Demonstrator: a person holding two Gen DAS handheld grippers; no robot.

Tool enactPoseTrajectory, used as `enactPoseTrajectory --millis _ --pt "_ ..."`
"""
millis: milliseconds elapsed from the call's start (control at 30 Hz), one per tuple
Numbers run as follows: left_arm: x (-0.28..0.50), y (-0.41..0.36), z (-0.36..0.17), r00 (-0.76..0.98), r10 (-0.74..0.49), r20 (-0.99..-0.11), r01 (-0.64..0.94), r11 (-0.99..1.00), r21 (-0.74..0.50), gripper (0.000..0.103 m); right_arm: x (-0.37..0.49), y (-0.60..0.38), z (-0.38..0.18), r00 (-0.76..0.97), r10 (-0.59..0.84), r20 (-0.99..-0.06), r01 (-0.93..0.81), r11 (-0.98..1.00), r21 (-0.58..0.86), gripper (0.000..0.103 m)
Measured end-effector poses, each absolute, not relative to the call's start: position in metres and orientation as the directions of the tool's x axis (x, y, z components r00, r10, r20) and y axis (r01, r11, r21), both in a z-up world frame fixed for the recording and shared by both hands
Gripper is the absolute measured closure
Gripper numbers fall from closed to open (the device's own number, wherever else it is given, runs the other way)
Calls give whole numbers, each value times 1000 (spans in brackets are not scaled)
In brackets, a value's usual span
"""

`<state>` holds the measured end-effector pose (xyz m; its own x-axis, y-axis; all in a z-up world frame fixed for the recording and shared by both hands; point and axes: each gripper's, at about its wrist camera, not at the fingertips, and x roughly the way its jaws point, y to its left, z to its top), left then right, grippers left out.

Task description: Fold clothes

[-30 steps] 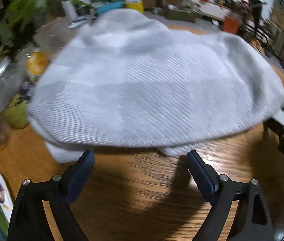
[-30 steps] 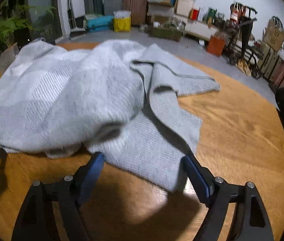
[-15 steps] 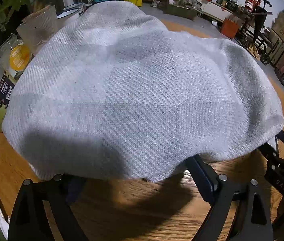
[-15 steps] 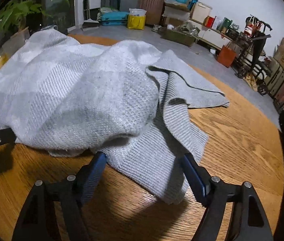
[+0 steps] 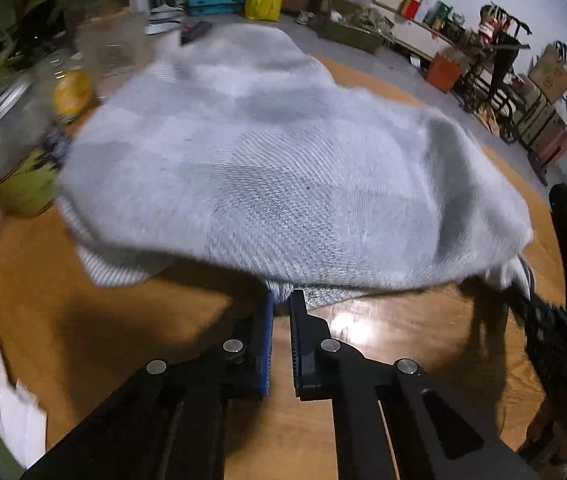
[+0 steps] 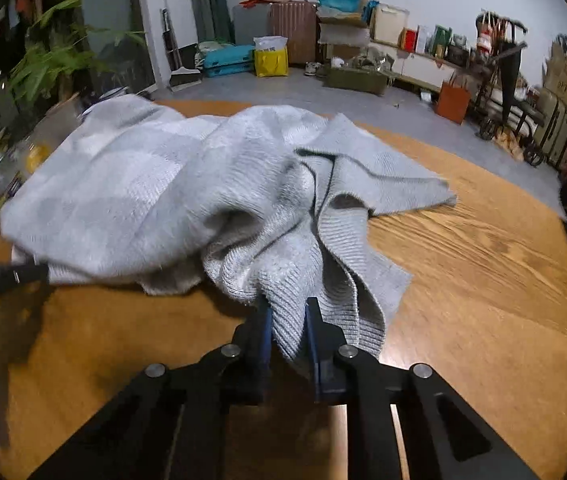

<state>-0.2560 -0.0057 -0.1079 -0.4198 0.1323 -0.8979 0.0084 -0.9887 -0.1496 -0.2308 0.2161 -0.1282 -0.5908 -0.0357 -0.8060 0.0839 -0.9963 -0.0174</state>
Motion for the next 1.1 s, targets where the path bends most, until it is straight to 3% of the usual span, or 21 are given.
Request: enactPoseTrajectory --millis 33,200,400,567,667,767,867,933,1100 --pt "-247 -9 -105 -417 131 -899 11 -989 -149 102 -216 211 -125 -594 -40 -803 104 -994 -28 87" --pt "-193 -20 -87 -315 171 -933 -54 -985 -163 103 -140 198 -116 -587 -31 -809 143 -988 -66 87" --pt "-113 -19 -67 -215 192 -957 -170 -973 -157 103 -48 204 -119 -433 -116 -894 235 -972 12 88" --pt "-71 -6 -39 -268 109 -957 -259 -965 -37 103 25 208 -101 -379 -261 -888 261 -951 168 91" --pt "-61 20 -30 -324 64 -944 -280 -960 31 103 60 202 -96 -363 -277 -890 280 -943 179 103" --pt "-44 33 -29 -397 12 -918 -291 -950 114 103 86 198 -92 -350 -273 -896 300 -939 169 103" --pt "-39 44 -25 -433 16 -901 -295 -947 125 103 103 194 -86 -408 -196 -892 306 -950 69 95" --pt "-43 50 -28 -438 29 -899 -300 -947 116 103 104 192 -82 -444 -166 -881 294 -955 32 67" --pt "-38 57 -27 -414 24 -910 -293 -950 108 103 86 174 -78 -511 -131 -849 262 -965 -9 50"
